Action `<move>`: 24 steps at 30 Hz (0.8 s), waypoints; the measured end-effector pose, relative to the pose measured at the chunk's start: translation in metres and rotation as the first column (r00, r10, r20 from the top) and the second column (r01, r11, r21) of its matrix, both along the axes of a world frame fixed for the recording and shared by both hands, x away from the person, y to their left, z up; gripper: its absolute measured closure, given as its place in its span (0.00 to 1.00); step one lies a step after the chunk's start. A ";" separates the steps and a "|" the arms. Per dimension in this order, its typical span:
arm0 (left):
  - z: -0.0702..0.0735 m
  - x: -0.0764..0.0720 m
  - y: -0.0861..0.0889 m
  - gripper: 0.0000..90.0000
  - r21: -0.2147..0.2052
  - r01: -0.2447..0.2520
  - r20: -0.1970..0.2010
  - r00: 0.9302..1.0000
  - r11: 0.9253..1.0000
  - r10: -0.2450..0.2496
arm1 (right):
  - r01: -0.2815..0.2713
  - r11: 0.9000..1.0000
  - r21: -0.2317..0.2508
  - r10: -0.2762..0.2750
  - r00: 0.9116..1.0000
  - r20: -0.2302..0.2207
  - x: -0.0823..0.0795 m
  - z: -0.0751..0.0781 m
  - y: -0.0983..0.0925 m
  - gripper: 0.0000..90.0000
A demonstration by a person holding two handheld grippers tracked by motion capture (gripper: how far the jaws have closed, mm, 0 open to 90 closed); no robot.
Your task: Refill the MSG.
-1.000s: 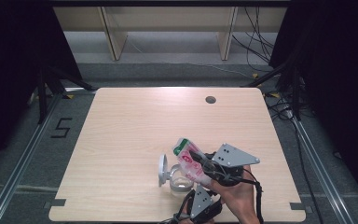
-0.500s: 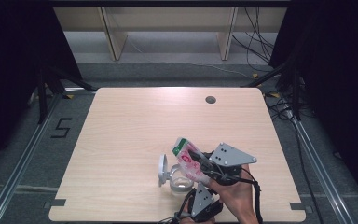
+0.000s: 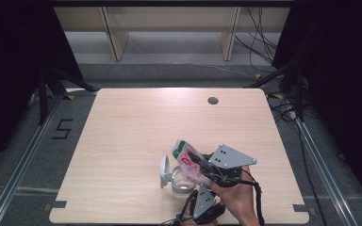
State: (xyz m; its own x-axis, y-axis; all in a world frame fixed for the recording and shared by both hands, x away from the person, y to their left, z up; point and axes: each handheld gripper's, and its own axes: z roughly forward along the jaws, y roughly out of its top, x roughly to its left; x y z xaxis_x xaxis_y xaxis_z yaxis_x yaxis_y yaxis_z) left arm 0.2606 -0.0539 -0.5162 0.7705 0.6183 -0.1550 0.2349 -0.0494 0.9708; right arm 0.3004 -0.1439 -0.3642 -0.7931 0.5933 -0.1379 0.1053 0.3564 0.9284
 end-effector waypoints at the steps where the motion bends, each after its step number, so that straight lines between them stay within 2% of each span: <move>1: 0.001 -0.001 0.000 0.82 0.009 -0.005 -0.009 1.000 1.000 0.005 | 0.000 1.000 -0.003 0.000 1.000 0.007 0.000 0.001 -0.001 1.00; 4: -0.001 0.000 -0.002 0.82 0.011 -0.002 -0.012 1.000 1.000 0.002 | 0.012 1.000 -0.025 -0.012 1.000 0.013 0.000 -0.003 0.004 1.00; 5: -0.001 0.000 -0.002 0.82 0.000 0.005 -0.010 1.000 1.000 -0.005 | 0.009 0.999 -0.033 -0.009 1.000 0.017 0.000 -0.003 0.004 1.00; 9: 0.000 -0.001 -0.002 0.82 0.009 0.001 -0.016 1.000 1.000 -0.001 | 0.001 1.000 -0.028 -0.001 1.000 0.009 0.000 -0.002 0.004 1.00; 12: -0.001 0.000 -0.002 0.82 0.001 0.003 -0.010 1.000 1.000 -0.003 | -0.002 1.000 -0.023 0.002 1.000 0.011 0.001 -0.003 0.004 1.00; 15: -0.001 0.000 -0.002 0.82 0.001 0.006 -0.009 1.000 1.000 -0.006 | 0.012 1.000 -0.012 -0.012 1.000 0.012 0.000 -0.003 0.004 1.00; 19: -0.001 0.000 -0.002 0.82 0.006 -0.001 -0.013 1.000 1.000 0.001 | -0.002 1.000 -0.023 0.002 1.000 0.009 0.001 -0.003 0.004 1.00; 22: -0.001 0.001 -0.002 0.82 -0.005 0.010 -0.005 1.000 1.000 -0.010 | 0.020 1.000 -0.001 -0.020 1.000 -0.002 0.000 -0.003 0.005 1.00; 24: -0.002 0.001 -0.003 0.82 -0.008 0.001 -0.003 1.000 1.000 -0.001 | 0.012 1.000 -0.019 -0.012 1.000 -0.004 -0.001 -0.003 0.005 1.00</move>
State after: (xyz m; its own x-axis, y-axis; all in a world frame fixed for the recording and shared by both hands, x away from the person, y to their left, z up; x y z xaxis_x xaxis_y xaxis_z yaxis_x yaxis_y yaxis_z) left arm 0.2617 -0.0566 -0.5181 0.7706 0.6163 -0.1622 0.2377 -0.0419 0.9704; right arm 0.2994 -0.1388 -0.3669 -0.7862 0.6004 -0.1463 0.1132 0.3726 0.9211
